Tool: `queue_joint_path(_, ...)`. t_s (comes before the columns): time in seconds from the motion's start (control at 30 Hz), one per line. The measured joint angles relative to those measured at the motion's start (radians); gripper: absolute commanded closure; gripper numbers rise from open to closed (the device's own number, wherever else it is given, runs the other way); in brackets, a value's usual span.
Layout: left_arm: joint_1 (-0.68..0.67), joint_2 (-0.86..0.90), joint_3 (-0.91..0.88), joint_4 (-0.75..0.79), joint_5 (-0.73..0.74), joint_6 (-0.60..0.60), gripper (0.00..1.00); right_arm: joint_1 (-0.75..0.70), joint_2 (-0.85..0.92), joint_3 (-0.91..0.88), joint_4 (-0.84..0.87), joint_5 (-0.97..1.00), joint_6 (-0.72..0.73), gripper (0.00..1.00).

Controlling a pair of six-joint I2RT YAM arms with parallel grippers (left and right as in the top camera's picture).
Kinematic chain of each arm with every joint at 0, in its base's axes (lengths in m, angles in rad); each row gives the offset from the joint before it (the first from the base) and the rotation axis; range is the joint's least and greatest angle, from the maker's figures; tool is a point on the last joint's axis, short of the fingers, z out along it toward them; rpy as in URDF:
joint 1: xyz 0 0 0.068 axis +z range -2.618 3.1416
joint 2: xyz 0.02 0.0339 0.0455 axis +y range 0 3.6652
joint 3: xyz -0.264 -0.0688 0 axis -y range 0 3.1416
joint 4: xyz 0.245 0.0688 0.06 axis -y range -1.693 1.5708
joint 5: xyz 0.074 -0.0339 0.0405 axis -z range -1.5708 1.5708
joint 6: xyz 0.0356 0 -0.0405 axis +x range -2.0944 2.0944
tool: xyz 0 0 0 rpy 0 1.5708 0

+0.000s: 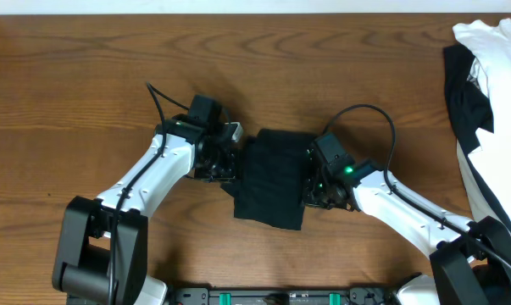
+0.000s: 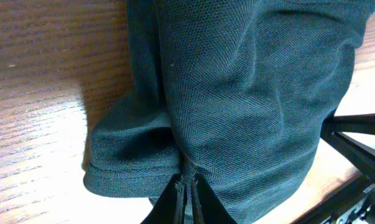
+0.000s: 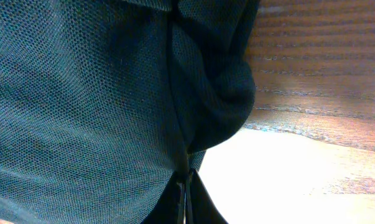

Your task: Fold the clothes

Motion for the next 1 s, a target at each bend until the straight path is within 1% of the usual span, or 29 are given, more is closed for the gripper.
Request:
queue_joint_path(0.13,0.0,0.0,0.0,0.0,0.002,-0.003,0.91,0.0,0.0,0.0,0.0,0.0,0.0,0.99)
queue_joint_path(0.37,0.0,0.0,-0.02,0.011,0.01,-0.006,0.86,0.0,0.0,0.0,0.0,0.0,0.0,0.99)
queue_joint_path(0.67,-0.01,0.001,-0.07,0.053,0.052,-0.006,0.85,0.0,0.0,0.0,0.0,0.0,0.0,0.99)
queue_joint_path(0.77,-0.029,0.001,-0.076,0.056,0.054,-0.006,0.83,0.0,0.0,0.0,-0.001,0.001,0.0,0.99)
queue_joint_path(0.97,-0.067,0.001,-0.076,0.077,0.054,-0.006,0.83,0.0,0.0,0.0,-0.005,0.006,0.0,0.99)
queue_joint_path(1.0,-0.071,0.001,-0.077,0.079,0.054,-0.006,0.89,0.0,0.0,0.0,-0.005,0.008,0.0,0.99)
